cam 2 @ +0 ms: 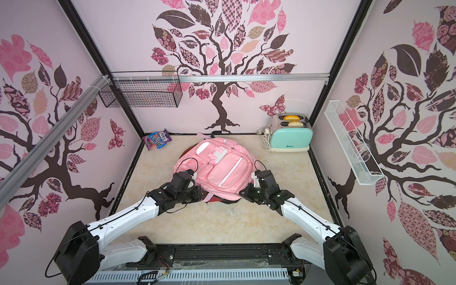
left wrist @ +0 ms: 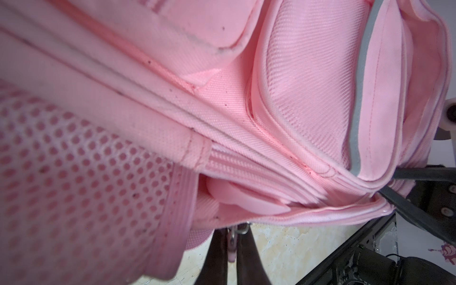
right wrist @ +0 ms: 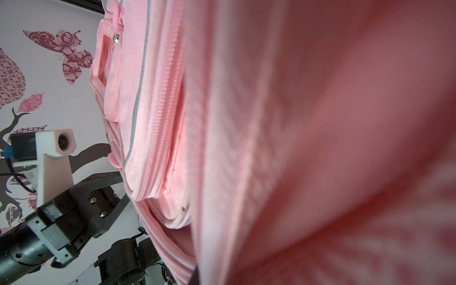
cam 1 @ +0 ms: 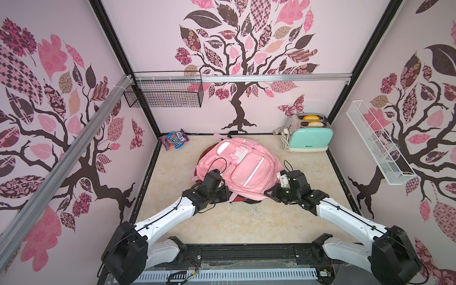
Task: Zip up the backpack
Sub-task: Zip the zipper on the backpack.
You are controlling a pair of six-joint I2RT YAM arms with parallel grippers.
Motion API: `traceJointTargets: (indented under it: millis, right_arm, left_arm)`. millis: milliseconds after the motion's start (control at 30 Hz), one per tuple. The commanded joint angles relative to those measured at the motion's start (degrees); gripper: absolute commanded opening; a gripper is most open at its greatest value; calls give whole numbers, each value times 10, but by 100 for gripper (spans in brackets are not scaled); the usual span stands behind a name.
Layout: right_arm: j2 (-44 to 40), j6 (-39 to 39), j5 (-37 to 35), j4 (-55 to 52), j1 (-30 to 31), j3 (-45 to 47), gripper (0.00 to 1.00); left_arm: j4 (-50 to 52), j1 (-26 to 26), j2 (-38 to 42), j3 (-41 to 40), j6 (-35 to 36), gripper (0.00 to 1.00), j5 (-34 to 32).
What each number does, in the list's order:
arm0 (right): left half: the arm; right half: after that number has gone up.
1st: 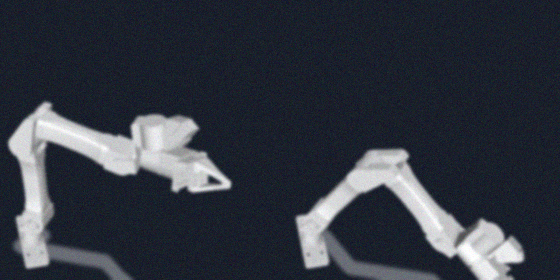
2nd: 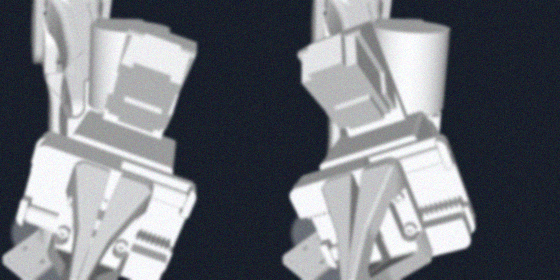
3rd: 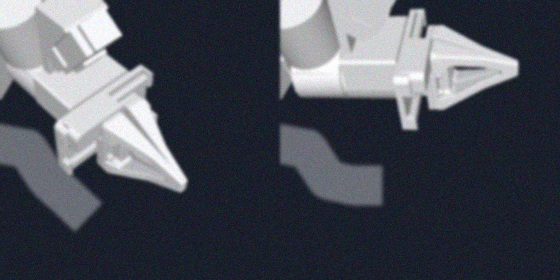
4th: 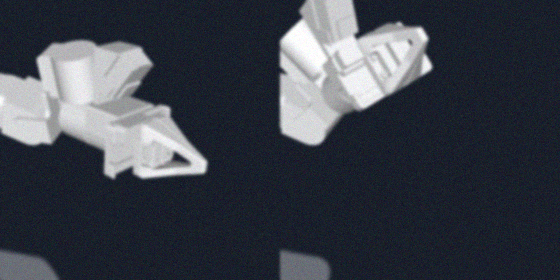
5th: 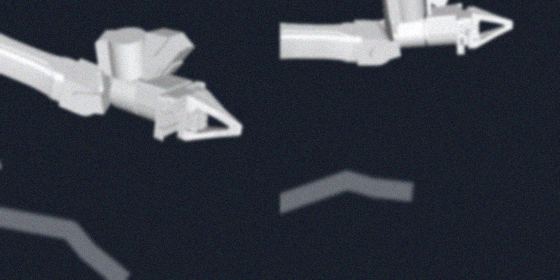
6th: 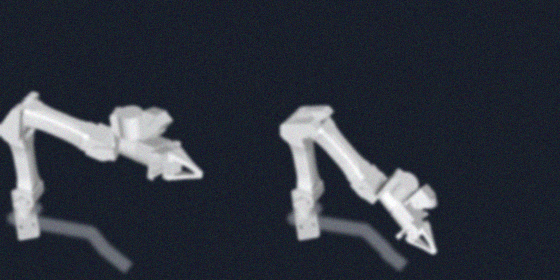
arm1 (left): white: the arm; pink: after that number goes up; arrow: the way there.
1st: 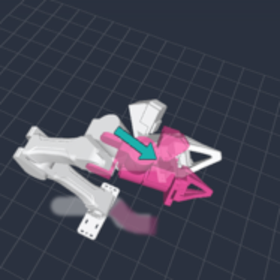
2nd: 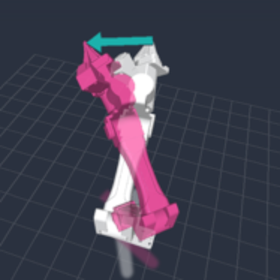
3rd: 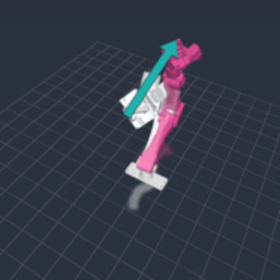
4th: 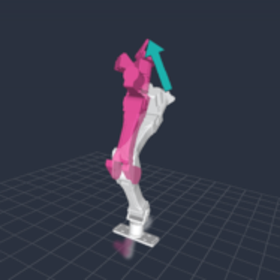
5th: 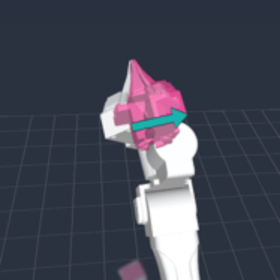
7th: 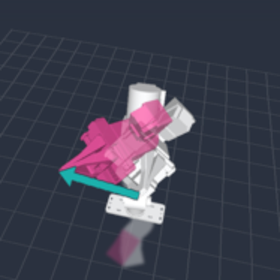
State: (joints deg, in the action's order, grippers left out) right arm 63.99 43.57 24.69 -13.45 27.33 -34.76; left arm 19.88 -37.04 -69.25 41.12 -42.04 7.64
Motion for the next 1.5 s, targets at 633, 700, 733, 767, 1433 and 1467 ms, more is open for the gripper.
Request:
traceJointTargets:
  millis: [633,700,733,767,1433,1467]
  right_arm:
    - [-14,-38,16,-9,-15,-8,0]
    - [-15,-41,17,-10,-17,-8,0]
    - [-14,-43,17,-10,-18,-8,0]
    - [-14,-45,19,-11,-19,-8,0]
    - [88,-86,25,-77,-69,-139,0]
    - [108,-89,34,-84,-84,-150,0]
  left_arm:
    - [18,41,2,15,3,0,-39]
    - [20,46,3,15,4,0,-39]
    - [22,47,3,15,5,0,-39]
    - [23,50,4,17,5,0,-39]
    - [31,60,-63,73,-1,0,-27]
    - [33,60,-65,76,-1,0,-26]
